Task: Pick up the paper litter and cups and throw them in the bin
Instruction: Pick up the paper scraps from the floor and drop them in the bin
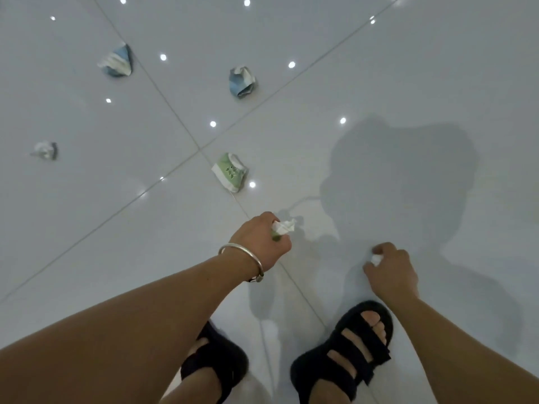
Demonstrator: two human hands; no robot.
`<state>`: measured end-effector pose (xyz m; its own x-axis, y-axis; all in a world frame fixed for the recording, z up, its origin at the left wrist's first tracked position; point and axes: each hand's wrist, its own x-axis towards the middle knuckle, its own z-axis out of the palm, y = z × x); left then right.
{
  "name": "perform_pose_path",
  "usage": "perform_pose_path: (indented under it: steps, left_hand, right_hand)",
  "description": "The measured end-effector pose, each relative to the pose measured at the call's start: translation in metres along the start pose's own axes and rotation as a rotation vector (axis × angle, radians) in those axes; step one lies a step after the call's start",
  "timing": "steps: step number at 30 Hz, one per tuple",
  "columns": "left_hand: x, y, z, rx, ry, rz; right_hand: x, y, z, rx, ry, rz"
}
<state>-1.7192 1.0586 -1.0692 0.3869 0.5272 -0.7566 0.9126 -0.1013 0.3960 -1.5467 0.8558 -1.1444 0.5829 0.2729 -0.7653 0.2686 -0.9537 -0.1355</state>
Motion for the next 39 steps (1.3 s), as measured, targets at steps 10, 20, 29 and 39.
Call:
perform_pose_path:
  steps: [10,20,29,39]
  left_hand:
    - [-0.135,-0.025,-0.177,-0.145,0.127,-0.059]
    - [-0.309,-0.11,-0.359,-0.335,0.513,-0.245]
    - [-0.517,-0.187,-0.394,-0.559,0.816,-0.468]
    - [-0.722,-0.323,-0.333,-0.817,1.027,-0.708]
  right_hand:
    - [-0.165,-0.206,-0.084,-0.03,-0.101,-0.448]
    - [-0.353,-0.407,-0.137,-0.239,-0.095,-0.921]
    - [-0.563,-0.508,-0.107,-0.551,-0.202,-1.302]
    - [-0.806,-0.519,0.036,-0.89,-0.264,-1.612]
